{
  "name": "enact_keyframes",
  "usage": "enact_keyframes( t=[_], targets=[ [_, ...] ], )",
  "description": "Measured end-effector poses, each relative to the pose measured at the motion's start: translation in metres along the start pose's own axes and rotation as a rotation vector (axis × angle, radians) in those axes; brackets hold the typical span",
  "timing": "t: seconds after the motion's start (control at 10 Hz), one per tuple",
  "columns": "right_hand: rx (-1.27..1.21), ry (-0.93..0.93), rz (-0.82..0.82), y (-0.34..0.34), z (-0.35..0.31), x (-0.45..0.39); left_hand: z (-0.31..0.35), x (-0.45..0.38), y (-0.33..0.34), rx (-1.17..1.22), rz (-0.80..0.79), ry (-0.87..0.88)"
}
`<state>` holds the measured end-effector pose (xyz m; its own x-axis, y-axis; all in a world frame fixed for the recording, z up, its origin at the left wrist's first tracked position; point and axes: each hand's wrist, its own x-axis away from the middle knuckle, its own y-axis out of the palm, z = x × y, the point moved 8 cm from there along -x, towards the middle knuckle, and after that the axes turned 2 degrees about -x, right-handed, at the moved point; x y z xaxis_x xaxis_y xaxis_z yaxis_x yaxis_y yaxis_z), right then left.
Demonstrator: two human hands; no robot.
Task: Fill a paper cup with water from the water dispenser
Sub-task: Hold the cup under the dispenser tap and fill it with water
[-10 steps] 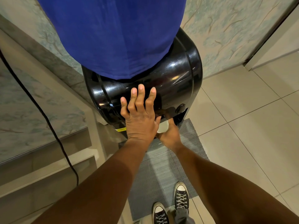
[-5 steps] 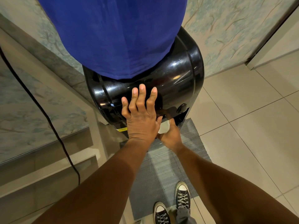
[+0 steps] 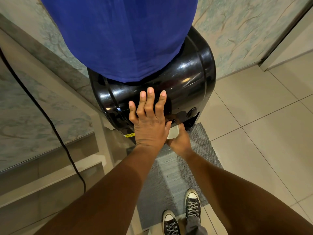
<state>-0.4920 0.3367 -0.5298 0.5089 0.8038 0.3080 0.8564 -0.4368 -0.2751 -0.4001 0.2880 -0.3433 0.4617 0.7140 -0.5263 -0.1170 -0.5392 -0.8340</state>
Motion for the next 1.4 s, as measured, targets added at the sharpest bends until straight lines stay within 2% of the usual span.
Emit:
enact_keyframes(
  t=[0.4, 0.5, 0.6, 0.7, 1.4],
  targets=[
    [0.025, 0.014, 0.015, -0.005, -0.011, 0.003, 0.0, 0.0, 0.0, -0.002, 0.0, 0.004],
    [-0.246, 0.06, -0.073, 0.003, -0.013, 0.004, 0.0, 0.0, -0.001, -0.006, -0.001, 0.007],
    [-0.382, 0.068, -0.095, 0.005, -0.013, 0.005, 0.0, 0.0, 0.0, 0.011, -0.003, 0.01],
    [-0.023, 0.005, -0.008, -0.004, -0.013, 0.004, 0.0, 0.0, -0.001, 0.015, -0.005, 0.007],
    [-0.001, -0.019, 0.029, -0.005, -0.01, 0.0, 0.001, 0.0, -0.001, -0.035, -0.014, 0.011]
  ],
)
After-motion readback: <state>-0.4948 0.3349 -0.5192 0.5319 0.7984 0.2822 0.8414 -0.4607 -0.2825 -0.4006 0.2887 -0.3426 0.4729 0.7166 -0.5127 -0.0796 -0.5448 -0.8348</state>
